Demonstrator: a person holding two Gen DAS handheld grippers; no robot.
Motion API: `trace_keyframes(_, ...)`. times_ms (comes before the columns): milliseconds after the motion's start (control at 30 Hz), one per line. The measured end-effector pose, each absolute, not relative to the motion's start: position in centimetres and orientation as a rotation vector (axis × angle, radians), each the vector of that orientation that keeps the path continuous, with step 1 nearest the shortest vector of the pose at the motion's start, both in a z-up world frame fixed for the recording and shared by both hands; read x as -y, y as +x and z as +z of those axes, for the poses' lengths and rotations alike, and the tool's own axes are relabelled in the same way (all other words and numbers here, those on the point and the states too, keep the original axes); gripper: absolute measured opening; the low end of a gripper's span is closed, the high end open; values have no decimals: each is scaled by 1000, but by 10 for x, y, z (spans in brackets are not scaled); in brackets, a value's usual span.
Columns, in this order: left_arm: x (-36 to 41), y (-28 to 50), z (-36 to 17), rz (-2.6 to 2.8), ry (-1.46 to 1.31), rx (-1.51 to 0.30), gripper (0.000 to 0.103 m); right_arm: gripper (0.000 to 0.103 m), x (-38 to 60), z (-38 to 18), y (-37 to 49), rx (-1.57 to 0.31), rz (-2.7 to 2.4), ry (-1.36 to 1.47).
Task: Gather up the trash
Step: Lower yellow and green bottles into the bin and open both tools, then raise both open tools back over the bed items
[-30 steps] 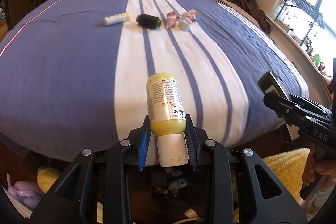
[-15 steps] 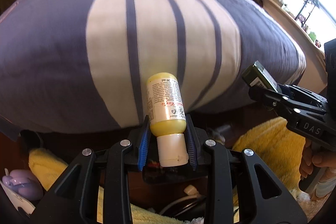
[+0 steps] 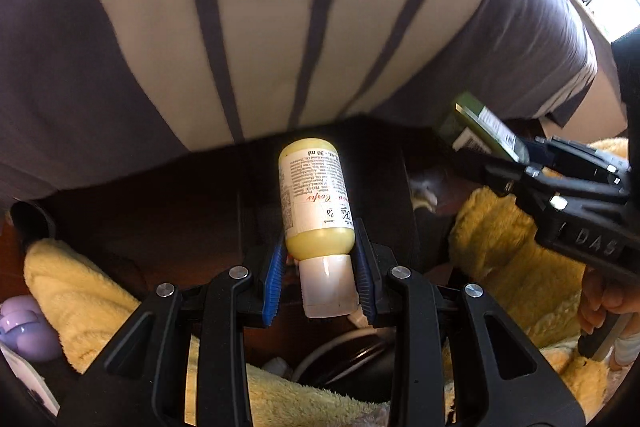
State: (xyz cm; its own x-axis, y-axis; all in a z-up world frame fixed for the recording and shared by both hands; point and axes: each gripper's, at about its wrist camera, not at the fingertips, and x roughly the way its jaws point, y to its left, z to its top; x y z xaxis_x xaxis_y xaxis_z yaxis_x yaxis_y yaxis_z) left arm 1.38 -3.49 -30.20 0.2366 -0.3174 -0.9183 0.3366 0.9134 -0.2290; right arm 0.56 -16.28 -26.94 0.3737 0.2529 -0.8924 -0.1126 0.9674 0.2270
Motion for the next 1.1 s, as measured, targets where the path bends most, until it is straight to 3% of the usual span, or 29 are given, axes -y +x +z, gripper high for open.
trace_keyframes(433,40,20,-333,-455,-10,-1348,31,48,166,-296,10,-1260,242,199)
trace_keyframes(467,40,21,-335,-449,-12,-1351,32,48,167,-296,10,-1259,234,202)
trace_keyframes(533,38,21,-334,-444,-20,-1347,49,55,171,-295,11,-1255,225,210)
trace_keyframes(600,36,21,-331,-434,-22,-1336,58,61,175,-294,12,-1248,213,218)
trace_keyframes(767,28,24,-318,-416,-31,-1307,61,64,177,-287,11,-1220,198,226)
trace_keyframes(900,20,24,-304,-392,-27,-1273,67,74,182,-276,9,-1182,178,222)
trace_keyframes(1100,5,27,-263,-339,-14,-1169,79,76,193,-236,10,-1084,153,223)
